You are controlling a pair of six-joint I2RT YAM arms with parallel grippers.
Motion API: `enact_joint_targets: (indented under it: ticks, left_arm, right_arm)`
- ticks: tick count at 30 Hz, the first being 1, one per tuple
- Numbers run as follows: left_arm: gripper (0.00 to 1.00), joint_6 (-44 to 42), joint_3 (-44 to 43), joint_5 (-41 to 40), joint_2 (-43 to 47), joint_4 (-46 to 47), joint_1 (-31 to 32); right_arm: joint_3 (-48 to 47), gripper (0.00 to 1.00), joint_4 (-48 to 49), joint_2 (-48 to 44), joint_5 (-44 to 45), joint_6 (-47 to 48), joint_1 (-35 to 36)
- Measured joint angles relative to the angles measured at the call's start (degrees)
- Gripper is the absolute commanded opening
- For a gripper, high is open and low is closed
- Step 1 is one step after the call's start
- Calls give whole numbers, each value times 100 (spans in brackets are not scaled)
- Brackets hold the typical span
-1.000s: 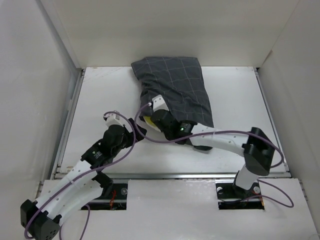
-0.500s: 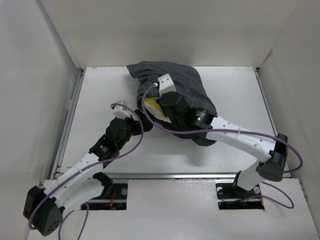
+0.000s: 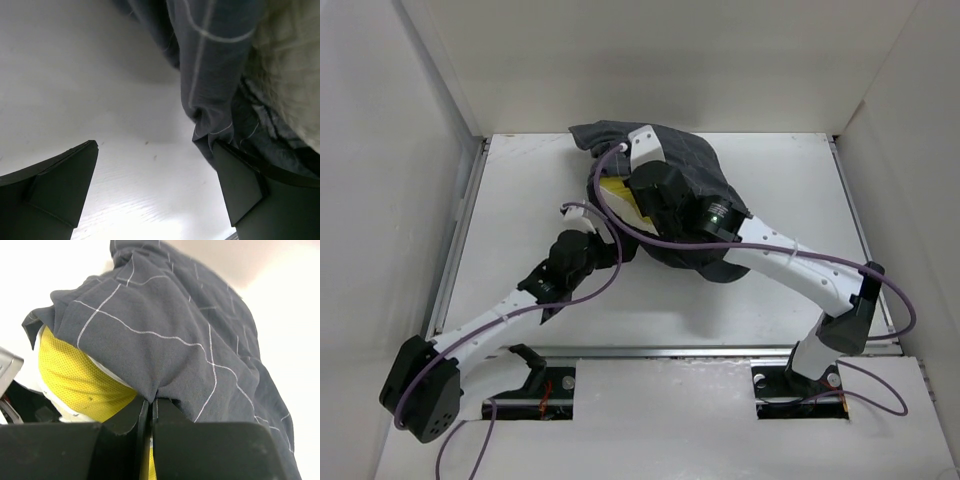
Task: Put the pillow into the pillowcase
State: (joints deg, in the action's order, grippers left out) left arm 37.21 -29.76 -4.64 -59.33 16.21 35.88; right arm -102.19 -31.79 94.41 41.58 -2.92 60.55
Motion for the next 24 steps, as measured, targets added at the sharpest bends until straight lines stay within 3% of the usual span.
enact_joint_targets:
  ticks: [8,13,15,16,17,18,21,24]
  left_arm:
    - [100,76,28,59,109,896,0]
    - [98,166,-188,-35,-479,979,0]
    - [86,186,-398,-50,-883,979,2]
    - [36,184,-507,-59,-1073,975,2]
    - [12,212,-625,-59,-1255,970,2]
    - [0,203,-754,-63,-1427,955,2]
    - [0,192,-977,-149,-1672,848,-37]
    - [0,170,-850,-199,-1342,616,-63]
  right_arm:
    - [-199,0,-280,26,-166,-243,-11]
    - [-195,0,-437,72,-323,-435,-26]
    - [-188,0,-514,87,-348,-485,-66]
    - [-166,0,-540,87,-361,-507,-101]
    - [-122,0,-540,87,-365,-535,-136]
    - [-81,0,-542,87,-378,-575,-160]
    - [96,0,-542,87,-367,-647,-153]
    - [273,0,-535,90,-295,-756,-105]
